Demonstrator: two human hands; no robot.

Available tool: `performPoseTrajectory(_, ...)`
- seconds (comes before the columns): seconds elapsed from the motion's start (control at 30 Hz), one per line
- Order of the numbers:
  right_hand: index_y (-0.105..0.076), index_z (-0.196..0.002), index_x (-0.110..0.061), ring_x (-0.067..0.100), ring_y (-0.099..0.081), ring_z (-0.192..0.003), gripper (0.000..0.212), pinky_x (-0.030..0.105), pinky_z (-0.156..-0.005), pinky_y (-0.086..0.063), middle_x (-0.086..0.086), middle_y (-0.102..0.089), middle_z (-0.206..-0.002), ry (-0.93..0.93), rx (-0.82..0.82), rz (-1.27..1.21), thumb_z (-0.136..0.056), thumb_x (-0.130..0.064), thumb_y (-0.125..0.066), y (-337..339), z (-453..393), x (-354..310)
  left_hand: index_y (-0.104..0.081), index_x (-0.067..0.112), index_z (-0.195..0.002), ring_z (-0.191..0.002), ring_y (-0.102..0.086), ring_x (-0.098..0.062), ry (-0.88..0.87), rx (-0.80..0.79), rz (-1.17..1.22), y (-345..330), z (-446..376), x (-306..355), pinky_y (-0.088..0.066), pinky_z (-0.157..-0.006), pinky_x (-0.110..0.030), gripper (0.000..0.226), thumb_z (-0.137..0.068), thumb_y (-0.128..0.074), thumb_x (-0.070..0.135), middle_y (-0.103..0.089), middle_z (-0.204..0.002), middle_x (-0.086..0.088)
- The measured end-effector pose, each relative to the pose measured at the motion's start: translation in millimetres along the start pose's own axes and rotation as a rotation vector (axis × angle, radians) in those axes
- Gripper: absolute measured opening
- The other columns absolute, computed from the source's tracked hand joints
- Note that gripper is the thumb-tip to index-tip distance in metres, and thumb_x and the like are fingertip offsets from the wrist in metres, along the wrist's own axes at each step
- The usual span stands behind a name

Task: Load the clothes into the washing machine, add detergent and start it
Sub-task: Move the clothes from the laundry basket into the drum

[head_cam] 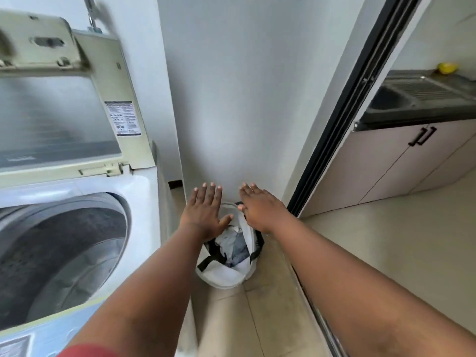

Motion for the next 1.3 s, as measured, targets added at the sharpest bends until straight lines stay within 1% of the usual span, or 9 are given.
performPoseTrajectory(0.2, -0.006, -0.154, -0.011, 0.02, -0.001, -0.149, 0.058, 0.036, -0.121, -0.006, 0.005, -0.002, -0.162, -0.034, -0.098, -0.072, -0.103, -0.034, -0.023, -54, -29, 58, 0.011, 0.014, -0.152, -0.147, 0.013, -0.024, 0.028, -0.148, 0.058, -63, -38, 17, 0.01, -0.118, -0.04, 0.083, -0.093, -0.02, 0.064, 0.011, -0.16, -0.007)
performPoseTrajectory(0.37, -0.008, -0.154, -0.012, 0.02, -0.003, -0.149, 0.058, 0.036, -0.12, -0.008, 0.005, -0.005, -0.162, -0.074, -0.184, -0.156, -0.103, -0.034, -0.024, -117, -59, 92, 0.013, 0.016, -0.151, -0.146, 0.016, -0.023, 0.015, -0.244, 0.016, -109, -65, 16, 0.012, -0.118, -0.04, 0.082, -0.093, -0.023, 0.062, 0.013, -0.16, -0.006)
performPoseTrajectory(0.63, -0.007, -0.153, -0.009, 0.021, -0.003, -0.149, 0.059, 0.034, -0.12, -0.009, 0.006, -0.006, -0.162, 0.04, -0.374, -0.285, -0.103, -0.032, -0.028, -233, -124, 98, 0.014, 0.015, -0.151, -0.146, 0.018, -0.023, 0.08, -0.448, 0.011, -208, -94, 5, 0.008, -0.119, -0.042, 0.082, -0.094, -0.022, 0.061, 0.016, -0.159, -0.006)
performPoseTrajectory(0.73, -0.008, -0.153, -0.009, 0.021, -0.004, -0.149, 0.061, 0.034, -0.121, -0.008, 0.007, -0.007, -0.162, 0.071, -0.453, -0.311, -0.103, -0.035, -0.029, -269, -141, 106, 0.015, 0.014, -0.151, -0.145, 0.019, -0.022, 0.088, -0.514, 0.024, -244, -110, 16, 0.012, -0.118, -0.041, 0.082, -0.095, -0.022, 0.061, 0.016, -0.159, -0.006)
performPoseTrajectory(1.0, -0.008, -0.154, -0.01, 0.02, -0.003, -0.149, 0.066, 0.032, -0.119, -0.006, 0.006, -0.004, -0.162, 0.002, -0.647, -0.448, -0.102, -0.043, -0.03, -351, -154, 118, 0.014, 0.015, -0.151, -0.146, 0.018, -0.022, 0.096, -0.614, 0.096, -325, -131, 34, 0.012, -0.119, -0.04, 0.079, -0.095, -0.019, 0.06, 0.015, -0.159, -0.006)
performPoseTrajectory(1.07, -0.008, -0.154, -0.009, 0.02, -0.004, -0.149, 0.065, 0.032, -0.119, -0.007, 0.006, -0.005, -0.162, -0.033, -0.683, -0.479, -0.102, -0.042, -0.031, -371, -159, 119, 0.013, 0.015, -0.151, -0.146, 0.019, -0.022, 0.083, -0.627, 0.107, -347, -132, 35, 0.012, -0.119, -0.04, 0.079, -0.095, -0.021, 0.059, 0.015, -0.159, -0.006)
performPoseTrajectory(1.13, -0.012, -0.153, -0.009, 0.02, -0.011, -0.148, 0.063, 0.032, -0.117, -0.014, 0.007, -0.011, -0.161, -0.108, -0.715, -0.559, -0.102, -0.038, -0.035, -390, -166, 117, 0.012, 0.015, -0.151, -0.146, 0.018, -0.022, 0.052, -0.633, 0.119, -369, -134, 38, 0.011, -0.119, -0.039, 0.08, -0.095, -0.024, 0.059, 0.013, -0.16, -0.006)
performPoseTrajectory(1.23, -0.029, -0.147, -0.017, 0.026, -0.043, -0.133, 0.053, 0.033, -0.101, -0.036, 0.009, -0.042, -0.148, -0.389, -0.694, -0.779, -0.097, -0.03, -0.043, -423, -183, 120, 0.008, 0.015, -0.152, -0.147, 0.015, -0.022, 0.043, -0.647, 0.162, -406, -139, 41, 0.009, -0.118, -0.038, 0.081, -0.094, -0.027, 0.059, 0.01, -0.16, -0.006)
performPoseTrajectory(1.3, -0.036, -0.143, -0.02, 0.026, -0.052, -0.123, 0.05, 0.031, -0.093, -0.04, 0.007, -0.052, -0.139, -0.556, -0.662, -0.883, -0.094, -0.028, -0.044, -443, -192, 121, 0.006, 0.015, -0.152, -0.147, 0.015, -0.023, 0.056, -0.67, 0.202, -429, -142, 42, 0.009, -0.119, -0.039, 0.081, -0.094, -0.029, 0.059, 0.01, -0.16, -0.006)
Point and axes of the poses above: each hand's wrist, its own z-axis away from the middle knuckle, its own y-axis out of the back of the hand, x = y × z, the point moved 10 cm from there along -z, towards the middle knuckle
